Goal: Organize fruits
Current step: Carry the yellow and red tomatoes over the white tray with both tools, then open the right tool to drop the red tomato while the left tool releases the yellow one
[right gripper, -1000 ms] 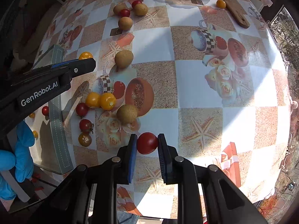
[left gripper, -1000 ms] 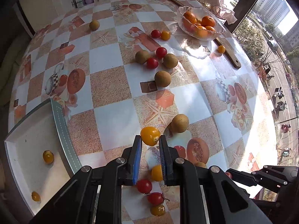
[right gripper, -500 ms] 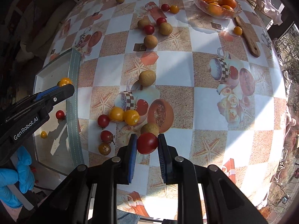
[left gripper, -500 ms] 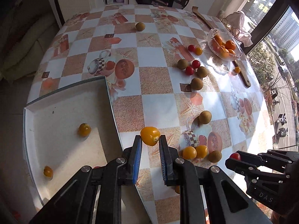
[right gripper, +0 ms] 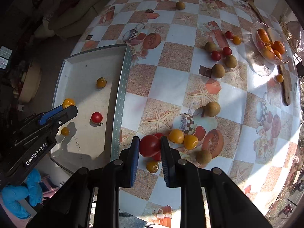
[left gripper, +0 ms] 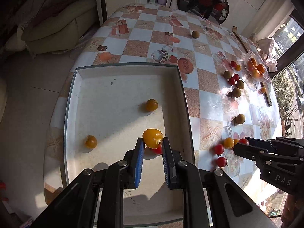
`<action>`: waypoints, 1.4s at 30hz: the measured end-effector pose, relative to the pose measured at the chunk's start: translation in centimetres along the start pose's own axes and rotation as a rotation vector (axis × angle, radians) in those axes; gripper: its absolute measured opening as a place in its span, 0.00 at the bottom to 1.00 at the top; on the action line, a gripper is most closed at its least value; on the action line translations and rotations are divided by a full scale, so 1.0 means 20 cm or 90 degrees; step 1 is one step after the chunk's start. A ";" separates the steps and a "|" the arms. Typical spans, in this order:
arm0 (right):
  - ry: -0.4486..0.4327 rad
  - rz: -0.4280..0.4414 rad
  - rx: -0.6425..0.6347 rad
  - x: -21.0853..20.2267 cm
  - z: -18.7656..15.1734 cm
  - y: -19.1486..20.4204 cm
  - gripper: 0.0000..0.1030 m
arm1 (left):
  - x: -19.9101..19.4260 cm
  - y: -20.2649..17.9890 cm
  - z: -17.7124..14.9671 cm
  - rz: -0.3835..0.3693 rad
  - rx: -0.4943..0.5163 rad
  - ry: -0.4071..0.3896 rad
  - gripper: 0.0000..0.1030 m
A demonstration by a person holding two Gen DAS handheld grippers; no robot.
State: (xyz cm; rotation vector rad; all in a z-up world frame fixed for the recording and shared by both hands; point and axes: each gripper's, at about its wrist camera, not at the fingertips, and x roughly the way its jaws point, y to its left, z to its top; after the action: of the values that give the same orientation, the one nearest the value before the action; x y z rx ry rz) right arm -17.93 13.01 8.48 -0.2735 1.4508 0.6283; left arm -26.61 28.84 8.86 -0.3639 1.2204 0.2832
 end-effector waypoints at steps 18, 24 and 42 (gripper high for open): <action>0.088 0.038 -0.127 0.32 0.05 0.52 0.23 | 0.08 0.33 -0.38 0.041 -0.083 0.066 0.20; 0.113 0.018 -0.139 0.43 0.03 0.56 0.24 | 0.14 0.34 -0.43 0.050 -0.070 0.075 0.20; 0.120 -0.020 -0.196 0.53 0.00 0.70 0.57 | 0.20 0.30 -0.41 0.064 -0.051 0.098 0.21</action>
State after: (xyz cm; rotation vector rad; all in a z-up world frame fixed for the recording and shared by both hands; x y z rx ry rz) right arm -25.66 26.75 0.79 -0.6095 1.5234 0.8178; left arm -34.76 30.93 1.96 -0.3997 1.3841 0.3968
